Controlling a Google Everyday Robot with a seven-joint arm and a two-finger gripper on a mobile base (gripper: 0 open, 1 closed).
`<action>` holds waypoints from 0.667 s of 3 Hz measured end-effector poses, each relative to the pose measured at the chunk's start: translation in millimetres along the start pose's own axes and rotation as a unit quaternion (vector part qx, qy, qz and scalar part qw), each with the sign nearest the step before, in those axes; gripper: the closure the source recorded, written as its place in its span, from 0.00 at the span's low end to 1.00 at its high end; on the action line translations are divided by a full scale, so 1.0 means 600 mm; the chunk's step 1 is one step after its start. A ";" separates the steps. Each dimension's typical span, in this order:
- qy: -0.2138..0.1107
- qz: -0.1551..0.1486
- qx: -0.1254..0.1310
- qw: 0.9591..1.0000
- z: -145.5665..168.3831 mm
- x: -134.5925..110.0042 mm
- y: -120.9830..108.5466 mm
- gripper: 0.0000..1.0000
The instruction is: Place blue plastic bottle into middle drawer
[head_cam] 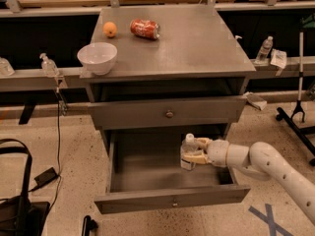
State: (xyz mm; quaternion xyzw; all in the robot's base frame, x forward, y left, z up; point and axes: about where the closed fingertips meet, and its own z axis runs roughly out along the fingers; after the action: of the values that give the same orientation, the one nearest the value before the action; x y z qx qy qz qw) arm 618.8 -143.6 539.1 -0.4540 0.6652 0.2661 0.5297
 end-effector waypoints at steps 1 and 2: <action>-0.020 -0.019 0.002 1.000 0.019 0.041 -0.013 1.00; -0.020 -0.010 -0.003 1.000 0.032 0.079 -0.014 0.84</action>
Offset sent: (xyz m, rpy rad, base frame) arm 0.0180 -0.0121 -0.0808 0.0348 0.0070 0.0056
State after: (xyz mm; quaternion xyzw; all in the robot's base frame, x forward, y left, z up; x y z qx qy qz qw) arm 633.7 -146.5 489.9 -0.4567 0.6494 0.2714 0.5441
